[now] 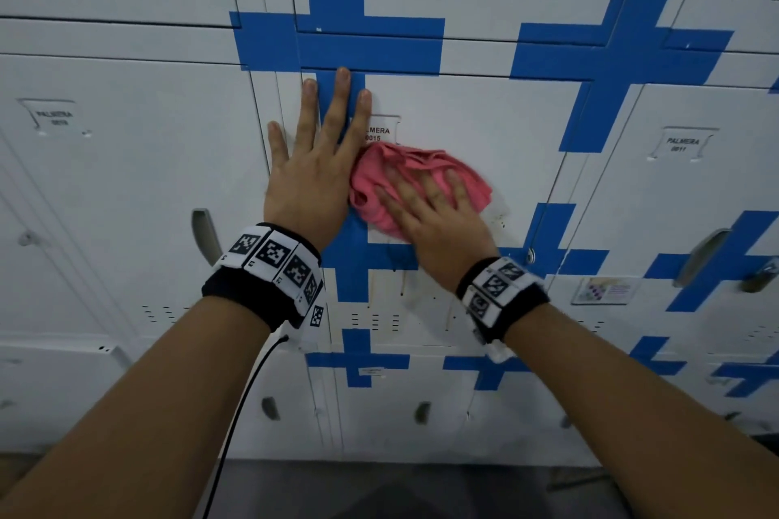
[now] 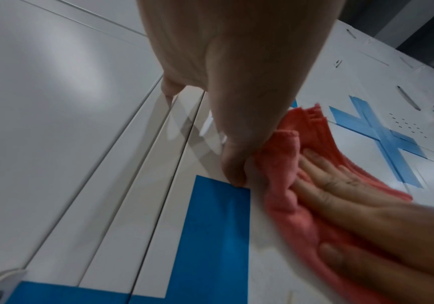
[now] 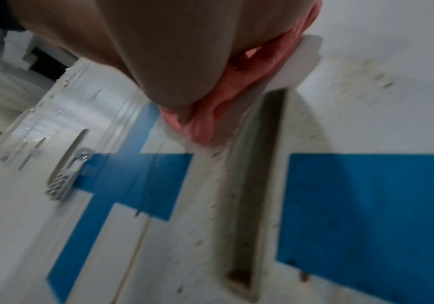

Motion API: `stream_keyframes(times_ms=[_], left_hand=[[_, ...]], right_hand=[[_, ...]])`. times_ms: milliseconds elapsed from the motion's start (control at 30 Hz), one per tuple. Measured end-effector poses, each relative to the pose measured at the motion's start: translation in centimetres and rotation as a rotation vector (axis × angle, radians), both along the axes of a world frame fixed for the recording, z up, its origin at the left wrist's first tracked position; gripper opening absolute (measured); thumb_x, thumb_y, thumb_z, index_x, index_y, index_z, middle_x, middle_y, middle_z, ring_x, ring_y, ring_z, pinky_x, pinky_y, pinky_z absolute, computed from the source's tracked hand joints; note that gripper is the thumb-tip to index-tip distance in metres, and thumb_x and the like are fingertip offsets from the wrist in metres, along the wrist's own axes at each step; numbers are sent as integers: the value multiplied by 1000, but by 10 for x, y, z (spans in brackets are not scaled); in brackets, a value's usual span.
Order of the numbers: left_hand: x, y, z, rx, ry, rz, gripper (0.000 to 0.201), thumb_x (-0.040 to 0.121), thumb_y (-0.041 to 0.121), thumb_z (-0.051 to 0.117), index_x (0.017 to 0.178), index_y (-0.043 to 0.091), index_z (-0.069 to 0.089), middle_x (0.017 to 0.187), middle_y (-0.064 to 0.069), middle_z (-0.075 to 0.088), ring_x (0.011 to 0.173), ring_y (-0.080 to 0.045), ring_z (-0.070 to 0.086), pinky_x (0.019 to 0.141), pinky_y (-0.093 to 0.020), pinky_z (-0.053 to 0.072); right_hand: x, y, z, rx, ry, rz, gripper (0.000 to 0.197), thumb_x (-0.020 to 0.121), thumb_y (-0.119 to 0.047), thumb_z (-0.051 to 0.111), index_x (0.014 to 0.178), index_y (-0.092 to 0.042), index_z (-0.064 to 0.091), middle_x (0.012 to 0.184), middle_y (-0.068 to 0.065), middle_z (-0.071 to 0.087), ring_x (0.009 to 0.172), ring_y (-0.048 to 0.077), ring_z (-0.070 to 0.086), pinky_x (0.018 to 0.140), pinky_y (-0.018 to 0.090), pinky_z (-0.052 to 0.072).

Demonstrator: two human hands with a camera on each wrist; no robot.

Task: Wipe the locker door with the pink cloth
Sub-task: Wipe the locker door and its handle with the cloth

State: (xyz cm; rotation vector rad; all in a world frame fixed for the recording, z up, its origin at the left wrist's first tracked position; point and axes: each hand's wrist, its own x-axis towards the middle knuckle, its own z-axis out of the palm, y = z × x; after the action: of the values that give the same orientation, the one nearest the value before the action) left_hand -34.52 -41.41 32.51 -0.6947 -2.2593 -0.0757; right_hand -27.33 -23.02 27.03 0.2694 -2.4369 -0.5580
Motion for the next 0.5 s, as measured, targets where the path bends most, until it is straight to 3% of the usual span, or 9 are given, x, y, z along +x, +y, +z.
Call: stream_keyframes(times_ms=[133,200,333,400,500], left_hand=[[3,-1,2,-46,-51,12,116,88,40,74,162,19,-13,169,-8,-20,156,-38,-12,117,-70,21],[3,-1,3,-39,-58,4,117,87,41,74,162,20,-14,169,-8,-21,156,-37,-13,117,-70,20],[2,1,2,-31,-55,-6,116,87,39,74,162,19,-14,169,-7,-20,156,-37,-13,117,-70,17],[0,2,0,-16,-30,-7,114,89,34,74,161,19,-13,170,-7,-18,156,-38,-11,116,-71,18],[-3,1,-3,-1,1,-7,106,96,31,68,161,20,-15,170,-7,-16,157,-38,-8,116,-72,21]], right_hand=[[10,26,13,-99,70,-129,84,97,-34,48,153,-24,-14,159,7,-15,147,35,-7,114,61,-1],[6,12,9,-225,131,-206,86,96,-31,52,153,-21,-12,159,10,-14,147,39,-5,114,64,0],[-6,-24,-11,-353,180,-255,90,82,-8,56,154,-14,2,160,21,1,145,47,0,111,66,-6],[-7,-33,-29,-284,112,-207,96,79,-10,59,154,-17,1,160,18,5,143,45,5,110,66,-5],[0,-37,-49,-190,-16,-112,93,78,-14,65,154,-24,12,158,11,24,136,41,31,109,63,8]])
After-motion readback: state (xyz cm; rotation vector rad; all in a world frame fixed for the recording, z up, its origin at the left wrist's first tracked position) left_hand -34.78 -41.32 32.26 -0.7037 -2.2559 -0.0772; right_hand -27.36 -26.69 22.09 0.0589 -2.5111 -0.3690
